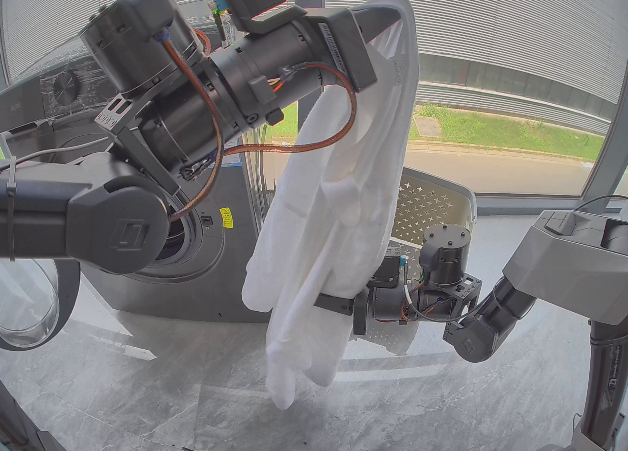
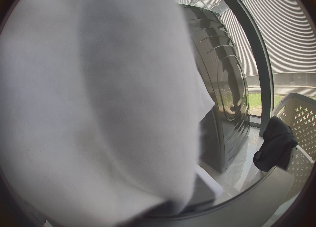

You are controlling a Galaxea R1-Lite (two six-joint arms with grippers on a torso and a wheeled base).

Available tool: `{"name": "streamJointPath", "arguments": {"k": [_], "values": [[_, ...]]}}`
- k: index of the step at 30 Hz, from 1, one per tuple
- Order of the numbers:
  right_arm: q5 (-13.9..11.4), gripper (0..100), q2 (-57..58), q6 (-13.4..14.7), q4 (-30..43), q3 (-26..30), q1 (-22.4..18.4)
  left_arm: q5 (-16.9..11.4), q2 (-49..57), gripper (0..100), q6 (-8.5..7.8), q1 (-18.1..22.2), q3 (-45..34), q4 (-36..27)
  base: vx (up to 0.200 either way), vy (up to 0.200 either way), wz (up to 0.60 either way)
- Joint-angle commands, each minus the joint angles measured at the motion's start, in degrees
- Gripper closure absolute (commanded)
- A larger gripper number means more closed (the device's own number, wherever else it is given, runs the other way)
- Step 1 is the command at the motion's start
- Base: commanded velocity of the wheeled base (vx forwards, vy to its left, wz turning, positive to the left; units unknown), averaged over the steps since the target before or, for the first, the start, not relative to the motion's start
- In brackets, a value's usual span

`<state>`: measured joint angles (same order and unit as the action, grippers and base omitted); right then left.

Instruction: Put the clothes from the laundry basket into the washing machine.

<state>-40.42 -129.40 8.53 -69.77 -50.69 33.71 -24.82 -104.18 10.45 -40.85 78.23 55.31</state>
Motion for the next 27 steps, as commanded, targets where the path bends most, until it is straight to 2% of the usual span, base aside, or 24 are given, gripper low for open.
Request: {"name": "streamJointPath", "arguments": {"k": [1,7,16,20,22,27], "values": [[0.0,100,-1.1,0.0,0.0,-1.6,0.6,0.0,0.1,100,0.01,0.0,0.0,0.0,0.0,0.0,0.0],[0.0,100,-0.1,0.0,0.0,-0.4,0.4,0.0,-0.1,100,0.1,0.6,0.0,0.0,0.0,0.0,0.0],[-0.6,100,9.6,-0.1,-1.4,14.8,0.1,0.5,-1.6,100,0.1,5.9,-0.1,0.1,0.0,0.0,0.0],[-1.8,100,14.6,0.0,-2.5,20.2,0.4,0.6,-2.6,100,0.01,8.6,-0.4,0.6,0.0,0.0,0.0],[-3.2,100,19.9,0.2,-2.5,24.1,0.7,0.6,-3.7,100,0.1,9.7,-1.5,0.6,0.0,0.0,0.0],[-3.6,100,28.2,1.6,-2.5,30.3,1.4,1.0,-7.7,100,-0.43,12.2,-3.8,1.7,0.0,0.0,0.0]]}}
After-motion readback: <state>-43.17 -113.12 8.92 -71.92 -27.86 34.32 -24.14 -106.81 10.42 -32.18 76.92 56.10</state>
